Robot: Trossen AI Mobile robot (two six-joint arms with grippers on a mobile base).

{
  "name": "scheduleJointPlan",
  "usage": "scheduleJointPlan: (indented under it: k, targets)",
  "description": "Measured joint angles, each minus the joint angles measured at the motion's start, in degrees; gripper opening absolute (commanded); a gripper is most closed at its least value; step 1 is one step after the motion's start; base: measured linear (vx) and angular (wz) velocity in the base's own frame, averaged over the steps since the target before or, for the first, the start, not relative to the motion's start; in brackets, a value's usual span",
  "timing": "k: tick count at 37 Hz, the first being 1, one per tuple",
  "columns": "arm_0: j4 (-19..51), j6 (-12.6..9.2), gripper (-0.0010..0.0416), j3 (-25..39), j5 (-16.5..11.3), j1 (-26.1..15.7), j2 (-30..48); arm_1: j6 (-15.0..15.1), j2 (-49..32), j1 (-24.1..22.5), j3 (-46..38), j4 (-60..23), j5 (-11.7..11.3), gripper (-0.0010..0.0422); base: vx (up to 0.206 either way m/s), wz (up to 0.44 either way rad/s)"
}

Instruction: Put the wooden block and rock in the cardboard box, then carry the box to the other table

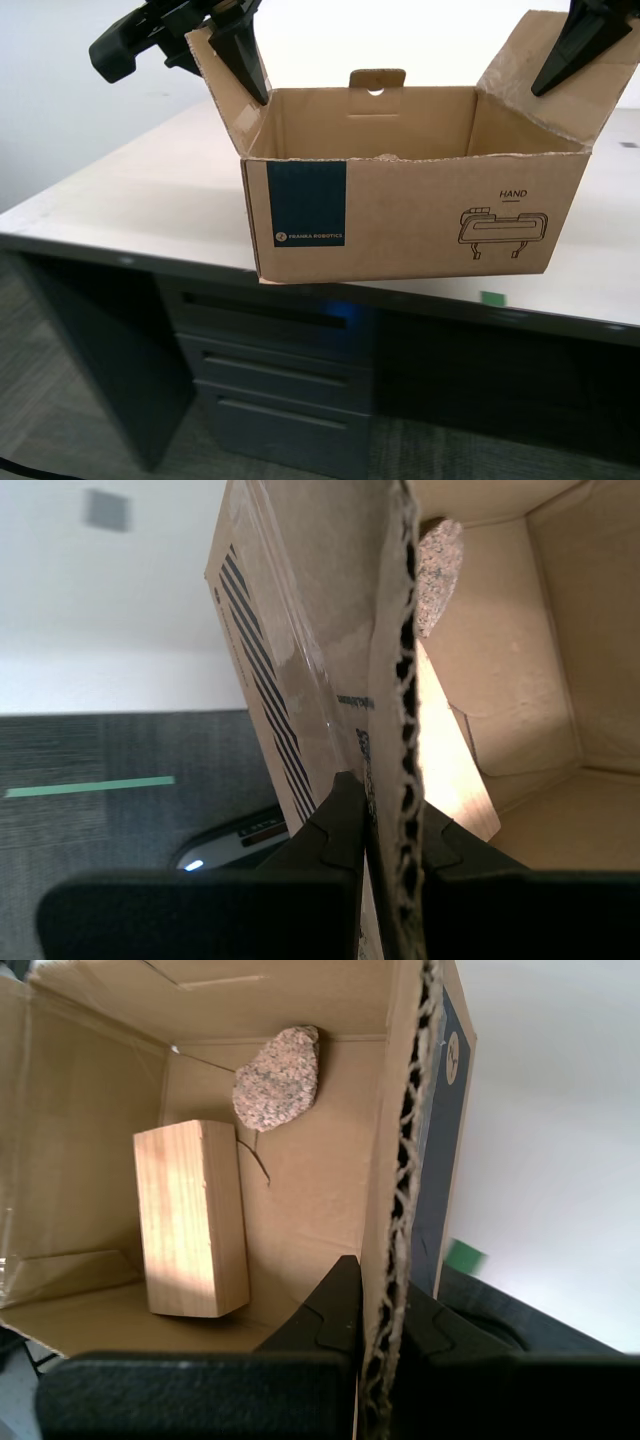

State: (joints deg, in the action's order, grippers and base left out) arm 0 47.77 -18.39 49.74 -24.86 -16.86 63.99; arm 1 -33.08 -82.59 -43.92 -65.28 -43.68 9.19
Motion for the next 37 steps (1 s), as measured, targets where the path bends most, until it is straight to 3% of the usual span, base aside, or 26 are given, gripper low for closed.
scheduleJointPlan:
  k: [5, 11, 23, 28, 37]
  targets:
    - [0.0, -3.2, -0.0001, 0.6, -0.1, 0.0, -0.7, 1.7, 0.0, 0.0, 0.0, -1.3, -0.1, -0.0001, -0.063, 0.370]
    - [0.2, -5.2, -0.0001, 2.2, -0.2, -0.1, -1.0, 7.4, 0.4, 0.1, 0.0, -1.9, -0.2, -0.0001, -0.066, 0.385]
    - [0.4, -9.4, -0.0001, 5.8, -0.5, -0.2, -0.8, 13.0, 0.5, 0.4, -0.1, -1.8, -0.5, -0.0001, -0.063, 0.364]
    - [0.4, -9.7, -0.0001, 6.1, -0.2, -0.2, -0.8, 12.9, 0.5, 0.4, -0.1, -1.7, -0.5, -0.0001, -0.057, 0.276]
    - [0.2, -8.4, -0.0001, 5.6, 2.1, -0.2, -0.5, 8.6, 0.5, 0.3, -0.1, -0.5, -0.5, -0.0001, -0.051, 0.190]
